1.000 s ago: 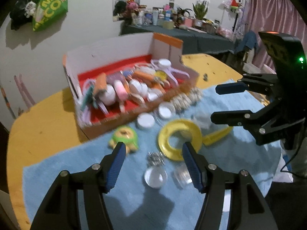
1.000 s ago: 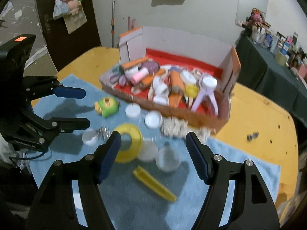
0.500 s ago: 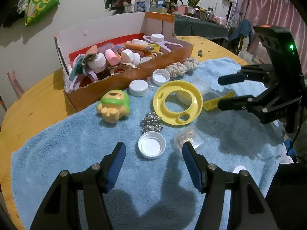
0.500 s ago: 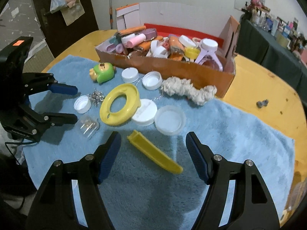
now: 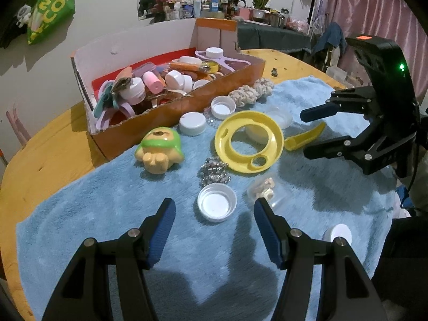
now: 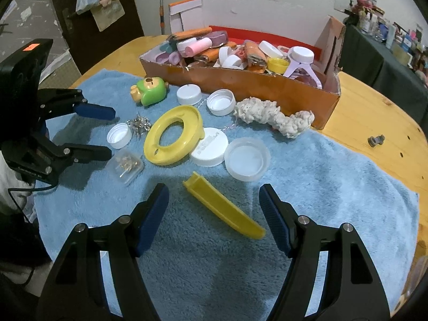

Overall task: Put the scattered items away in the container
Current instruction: 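Close left gripper on small white cap while right gripper grasps yellow strip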

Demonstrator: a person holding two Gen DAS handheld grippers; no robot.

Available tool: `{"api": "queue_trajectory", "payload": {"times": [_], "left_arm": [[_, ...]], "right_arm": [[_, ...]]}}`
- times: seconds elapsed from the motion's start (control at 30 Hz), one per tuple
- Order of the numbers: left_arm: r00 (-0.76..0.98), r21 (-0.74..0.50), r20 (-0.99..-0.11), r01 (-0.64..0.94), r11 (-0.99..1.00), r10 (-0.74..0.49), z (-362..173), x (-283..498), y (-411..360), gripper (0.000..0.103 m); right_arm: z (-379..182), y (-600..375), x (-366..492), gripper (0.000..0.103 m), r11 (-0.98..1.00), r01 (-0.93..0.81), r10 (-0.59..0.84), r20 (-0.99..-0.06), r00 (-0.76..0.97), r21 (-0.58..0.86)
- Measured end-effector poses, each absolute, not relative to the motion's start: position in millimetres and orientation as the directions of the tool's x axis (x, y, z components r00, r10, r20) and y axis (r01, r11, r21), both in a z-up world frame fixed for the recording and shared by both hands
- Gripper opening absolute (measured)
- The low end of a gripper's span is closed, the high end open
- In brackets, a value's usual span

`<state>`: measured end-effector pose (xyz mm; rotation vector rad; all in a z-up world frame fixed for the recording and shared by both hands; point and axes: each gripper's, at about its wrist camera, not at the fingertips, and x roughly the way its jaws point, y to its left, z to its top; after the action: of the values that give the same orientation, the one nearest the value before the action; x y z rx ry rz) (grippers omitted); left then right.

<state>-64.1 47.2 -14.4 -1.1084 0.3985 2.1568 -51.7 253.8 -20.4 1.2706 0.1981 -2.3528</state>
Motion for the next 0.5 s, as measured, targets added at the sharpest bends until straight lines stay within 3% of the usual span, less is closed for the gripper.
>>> {"api": "queue_trajectory", "payload": {"times": [0.4, 0.47, 0.5], "left_arm": [[-0.376, -0.069, -0.802, -0.714, -0.697, 0.465, -21, -69, 57, 0.064], [-0.369, -0.071, -0.805, -0.718, -0.693, 0.465, -23, -68, 58, 0.059], [-0.368, -0.068, -0.807, -0.719, -0.692, 0.461, -24, -68, 59, 0.056]], "right_arm": [[-26, 249, -50, 0.069, -0.878, 0.475, -0.309, -0.827, -0.470, 0.059], [-26, 249, -51, 0.068, -0.876, 0.479, -0.316, -0.823, -0.471, 0.063], [-26, 249, -50, 0.062, -0.876, 0.479, -0.313, -0.822, -0.477, 0.056]]}}
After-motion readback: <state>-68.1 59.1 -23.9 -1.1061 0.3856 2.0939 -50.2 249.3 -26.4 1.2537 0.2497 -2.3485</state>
